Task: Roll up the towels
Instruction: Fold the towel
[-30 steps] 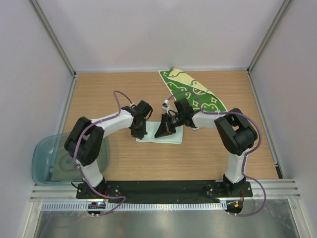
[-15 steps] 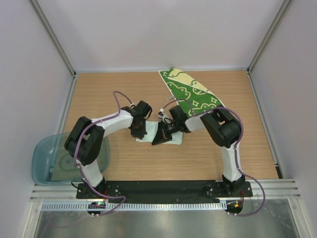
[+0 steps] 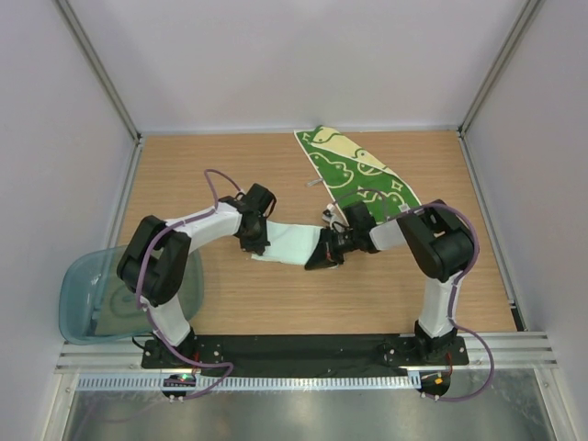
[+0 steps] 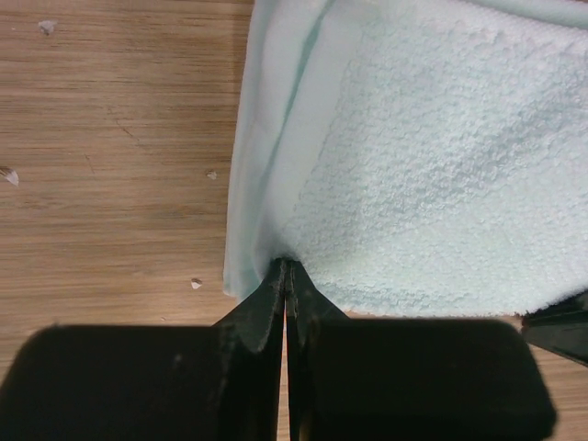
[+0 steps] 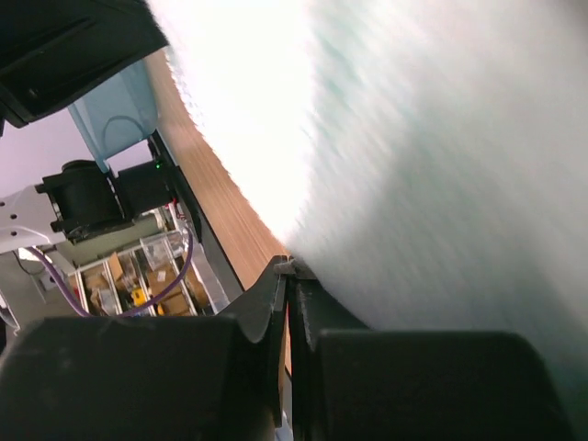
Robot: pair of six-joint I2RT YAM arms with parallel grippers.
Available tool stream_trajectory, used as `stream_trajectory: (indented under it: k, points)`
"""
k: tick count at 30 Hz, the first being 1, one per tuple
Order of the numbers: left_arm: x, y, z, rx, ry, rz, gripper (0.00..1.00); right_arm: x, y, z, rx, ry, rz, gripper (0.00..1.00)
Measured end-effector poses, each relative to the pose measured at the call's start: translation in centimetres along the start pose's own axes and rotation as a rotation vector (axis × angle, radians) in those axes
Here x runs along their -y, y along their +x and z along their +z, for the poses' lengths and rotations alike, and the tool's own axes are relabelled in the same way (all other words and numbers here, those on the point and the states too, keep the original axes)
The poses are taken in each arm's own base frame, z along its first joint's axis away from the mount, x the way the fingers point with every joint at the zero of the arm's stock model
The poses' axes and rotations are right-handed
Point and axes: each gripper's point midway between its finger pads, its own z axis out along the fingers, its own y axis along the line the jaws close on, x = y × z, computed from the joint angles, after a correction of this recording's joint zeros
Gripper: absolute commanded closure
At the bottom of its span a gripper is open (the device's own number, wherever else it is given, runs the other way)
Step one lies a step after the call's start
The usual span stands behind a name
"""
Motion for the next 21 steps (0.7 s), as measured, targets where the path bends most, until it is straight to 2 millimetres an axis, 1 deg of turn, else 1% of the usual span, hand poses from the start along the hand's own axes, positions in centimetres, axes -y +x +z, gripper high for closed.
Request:
stream_trajectory:
  k: [4,6,13,15,16,17,19,20,21]
  points:
    - [-0.2,-0.2,0.0,0.005,-0.004,-0.005,1.00,1.5,0.2,-2.1,0.044,0.034,0.062,0.94]
    - [-0.2,-0.2,0.0,0.005,-0.003,-0.006,1.00,2.0,0.4,-2.7,0.053,0.030,0.086,0.95]
    - [-0.1,-0.2,0.0,0.004,0.000,-0.006,1.00,2.5,0.6,-3.6,0.068,-0.003,0.129,0.95]
    - [-0.1,-0.2,0.0,0.003,0.000,-0.004,0.97,2.4,0.6,-3.8,0.073,-0.002,0.129,0.94]
    - [-0.1,-0.3,0.0,0.002,0.000,-0.001,0.94,2.3,0.7,-3.9,0.077,0.003,0.129,0.93]
    - [-0.2,-0.3,-0.1,0.003,-0.002,0.003,0.87,2.3,0.8,-4.2,0.085,0.014,0.131,0.92]
    - [-0.5,-0.7,-0.4,0.010,-0.020,0.020,0.77,2.1,1.0,-4.9,0.108,0.047,0.138,0.88]
    - [-0.8,-1.0,-0.6,0.015,-0.036,0.025,0.68,1.7,1.0,-5.6,0.124,0.065,0.137,0.85]
    - [-1.1,-1.3,-0.8,0.022,-0.054,0.036,0.63,1.2,1.0,-6.2,0.141,0.080,0.133,0.83]
